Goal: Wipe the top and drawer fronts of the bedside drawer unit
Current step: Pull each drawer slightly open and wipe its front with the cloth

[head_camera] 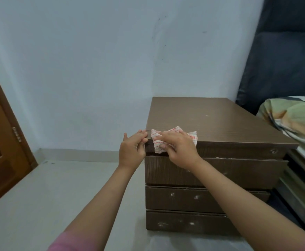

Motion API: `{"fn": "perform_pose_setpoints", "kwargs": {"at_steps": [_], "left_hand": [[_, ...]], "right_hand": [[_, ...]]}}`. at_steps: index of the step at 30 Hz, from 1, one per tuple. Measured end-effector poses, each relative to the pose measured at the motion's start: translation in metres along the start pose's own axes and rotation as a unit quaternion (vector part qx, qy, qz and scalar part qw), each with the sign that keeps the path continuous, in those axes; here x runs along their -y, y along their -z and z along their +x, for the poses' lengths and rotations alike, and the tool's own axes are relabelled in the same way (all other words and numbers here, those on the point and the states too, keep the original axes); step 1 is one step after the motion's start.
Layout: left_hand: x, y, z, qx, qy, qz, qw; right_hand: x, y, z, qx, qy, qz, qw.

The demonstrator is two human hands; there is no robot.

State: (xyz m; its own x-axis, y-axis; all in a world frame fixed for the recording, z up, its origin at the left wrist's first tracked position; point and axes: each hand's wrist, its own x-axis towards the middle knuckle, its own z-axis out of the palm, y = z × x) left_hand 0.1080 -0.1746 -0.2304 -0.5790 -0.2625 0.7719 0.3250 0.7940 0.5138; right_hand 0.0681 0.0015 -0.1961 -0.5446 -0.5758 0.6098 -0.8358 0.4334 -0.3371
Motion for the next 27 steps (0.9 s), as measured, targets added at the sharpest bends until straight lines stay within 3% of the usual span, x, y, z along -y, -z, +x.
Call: {"fn": "perform_pose_setpoints", "kwargs": {"at_steps": [9,13,18,23,27], "left_hand": [[-0.001,0.001,0.0,0.001,0.012,-0.004,1.0],[-0.004,0.002,-0.002,0.002,0.011,0.011,1.0],[-0.013,-0.001,-0.006,-0.02,0.008,0.024,0.999],[-0.014,-0.002,-0.027,-0.051,-0.004,0.027,0.998],[-0.002,-0.006,-0.057,-0.014,-0.004,0.044,0.999]], "right_hand": [[0.004,0.015,-0.022,0.0,-0.017,0.013,1.0],[0.008,0.008,-0.049,-0.053,0.004,0.012,0.999],[0.005,-0.014,-0.066,-0.132,-0.035,-0.008,0.991],[0.006,-0.036,-0.065,-0.113,-0.048,-0.069,0.99],[0.003,-0.048,-0.064,-0.123,-0.066,-0.088,0.986]]}}
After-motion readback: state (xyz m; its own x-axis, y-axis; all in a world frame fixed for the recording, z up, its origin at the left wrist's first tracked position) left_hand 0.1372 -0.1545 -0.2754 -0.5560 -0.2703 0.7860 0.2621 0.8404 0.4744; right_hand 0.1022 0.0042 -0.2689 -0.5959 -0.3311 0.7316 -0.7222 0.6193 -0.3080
